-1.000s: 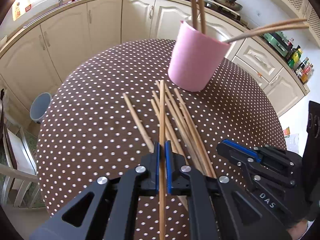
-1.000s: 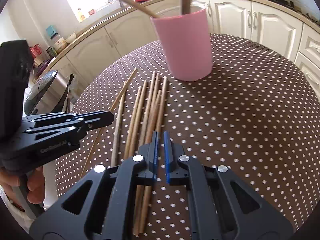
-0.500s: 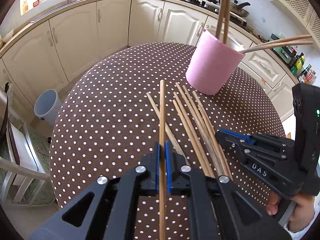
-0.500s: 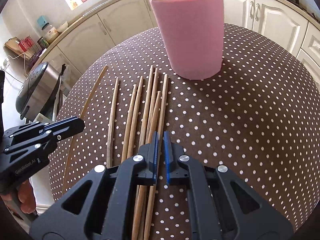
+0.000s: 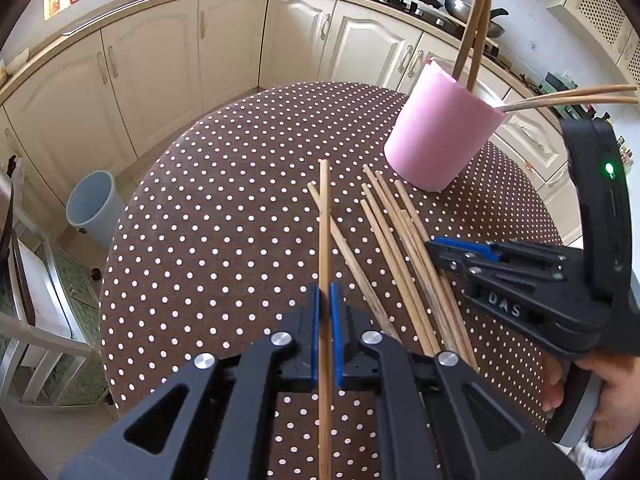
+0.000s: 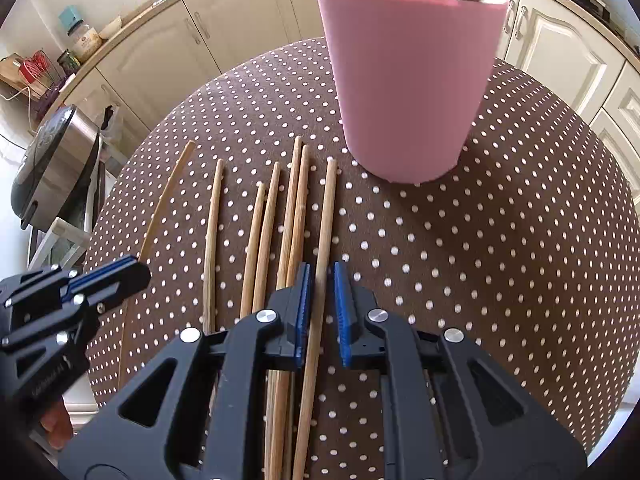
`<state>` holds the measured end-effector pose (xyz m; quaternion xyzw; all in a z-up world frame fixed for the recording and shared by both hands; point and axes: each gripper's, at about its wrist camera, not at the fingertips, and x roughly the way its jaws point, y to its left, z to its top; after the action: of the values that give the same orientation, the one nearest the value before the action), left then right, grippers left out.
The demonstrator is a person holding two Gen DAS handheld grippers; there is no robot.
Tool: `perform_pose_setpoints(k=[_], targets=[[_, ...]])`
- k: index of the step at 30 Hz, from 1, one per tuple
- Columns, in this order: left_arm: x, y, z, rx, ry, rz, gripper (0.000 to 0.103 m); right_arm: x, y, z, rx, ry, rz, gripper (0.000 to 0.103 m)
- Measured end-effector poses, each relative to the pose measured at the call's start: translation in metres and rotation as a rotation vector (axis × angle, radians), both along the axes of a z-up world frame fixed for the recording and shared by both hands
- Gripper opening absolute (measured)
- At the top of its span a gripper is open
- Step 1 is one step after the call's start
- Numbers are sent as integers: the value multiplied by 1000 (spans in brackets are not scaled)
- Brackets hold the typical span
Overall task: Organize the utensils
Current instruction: 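Lift both chopsticks upright and carry them toward the pink cup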
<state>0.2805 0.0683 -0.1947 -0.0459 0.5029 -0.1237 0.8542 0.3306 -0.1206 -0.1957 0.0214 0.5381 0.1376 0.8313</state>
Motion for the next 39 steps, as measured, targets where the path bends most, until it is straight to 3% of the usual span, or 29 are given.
perform_pose_setpoints(k=[6,11,17,29,34,39], targets=[[2,-10,5,-7,-7,-8,6,24,13,0,-14,11,3,7],[-2,-19,16,-29,-30,-29,6,13,1,-1,22,-23,-13,6],[-10,-32,36,-58,-78,-41,6,-10,-12,24,90,-113,-22,6],[-47,-63,88,-136,-282,-90,6,-74,-41,92,214,-354,-26,6],[-60,-74,104,-186,-367,-102,6,-93,-54,111,219,-418,-26,6],[-76,-83,114,-223,-419,-180,6,-96,-63,125,220,-451,-39,6]])
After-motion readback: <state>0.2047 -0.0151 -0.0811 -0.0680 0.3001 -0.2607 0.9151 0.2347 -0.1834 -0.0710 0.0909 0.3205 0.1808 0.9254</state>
